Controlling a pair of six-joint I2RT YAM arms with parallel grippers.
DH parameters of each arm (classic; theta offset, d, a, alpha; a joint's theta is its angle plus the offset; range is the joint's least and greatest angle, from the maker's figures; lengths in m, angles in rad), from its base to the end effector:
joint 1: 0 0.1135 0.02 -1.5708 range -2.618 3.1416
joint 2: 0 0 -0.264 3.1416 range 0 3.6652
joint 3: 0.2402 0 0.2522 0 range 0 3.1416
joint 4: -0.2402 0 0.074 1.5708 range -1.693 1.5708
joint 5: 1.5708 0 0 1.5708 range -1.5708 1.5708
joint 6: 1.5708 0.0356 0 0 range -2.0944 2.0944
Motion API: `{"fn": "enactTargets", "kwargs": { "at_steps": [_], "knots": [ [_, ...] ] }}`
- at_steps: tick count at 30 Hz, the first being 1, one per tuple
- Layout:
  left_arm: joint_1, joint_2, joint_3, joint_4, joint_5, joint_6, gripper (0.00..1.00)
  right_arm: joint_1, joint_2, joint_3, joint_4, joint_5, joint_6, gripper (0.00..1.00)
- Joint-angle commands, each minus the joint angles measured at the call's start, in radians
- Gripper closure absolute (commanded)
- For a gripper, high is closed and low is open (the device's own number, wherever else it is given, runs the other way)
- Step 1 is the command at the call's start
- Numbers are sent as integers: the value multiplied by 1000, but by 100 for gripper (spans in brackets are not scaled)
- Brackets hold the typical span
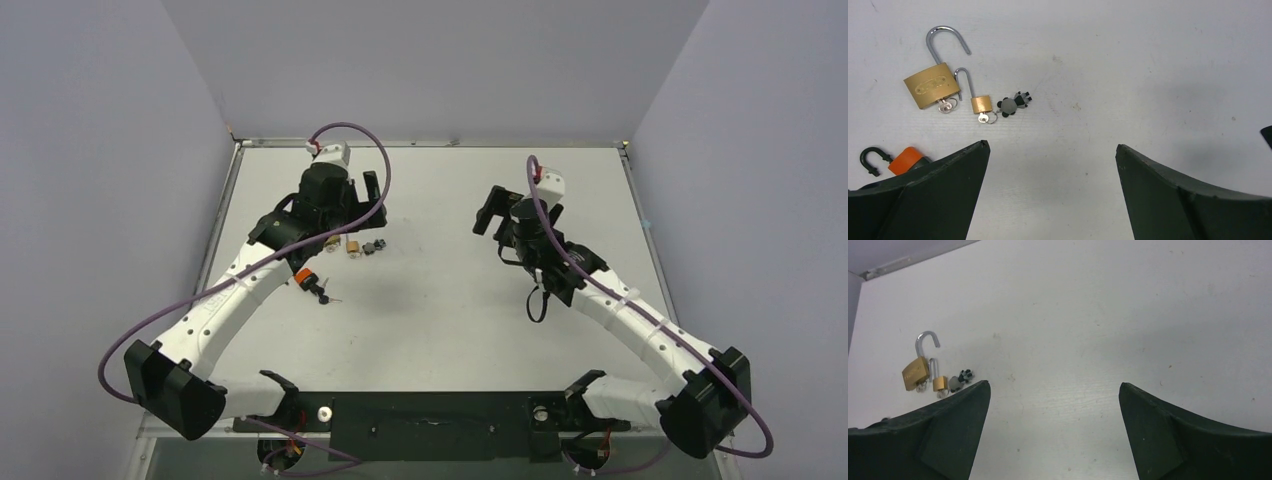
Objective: Lock with the key
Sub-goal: Pick up the lock from the center of the board.
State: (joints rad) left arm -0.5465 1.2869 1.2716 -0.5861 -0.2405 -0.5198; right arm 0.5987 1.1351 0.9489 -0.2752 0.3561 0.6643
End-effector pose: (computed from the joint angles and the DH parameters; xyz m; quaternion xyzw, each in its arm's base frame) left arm 0.2448 -0.1390 0.3617 -0.0442 0.8791 -0.1437 0.4523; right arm 0.2189 0.1343 0.3186 0.1207 0.8331 0.1845 0.5073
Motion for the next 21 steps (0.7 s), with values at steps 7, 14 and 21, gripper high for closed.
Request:
{"fn": "enactTargets", "kwargs": {
  "at_steps": [7, 14, 21],
  "knots": [
    [157, -75, 22, -63, 20, 4, 2, 119, 394, 355, -12, -115, -186, 5],
    [247, -112, 38, -157, 47, 23, 2, 173, 695, 619, -78, -165, -270, 5],
    [332, -163, 57, -211, 92, 31, 2, 221, 1009, 950, -172, -213, -283, 7]
  ]
}}
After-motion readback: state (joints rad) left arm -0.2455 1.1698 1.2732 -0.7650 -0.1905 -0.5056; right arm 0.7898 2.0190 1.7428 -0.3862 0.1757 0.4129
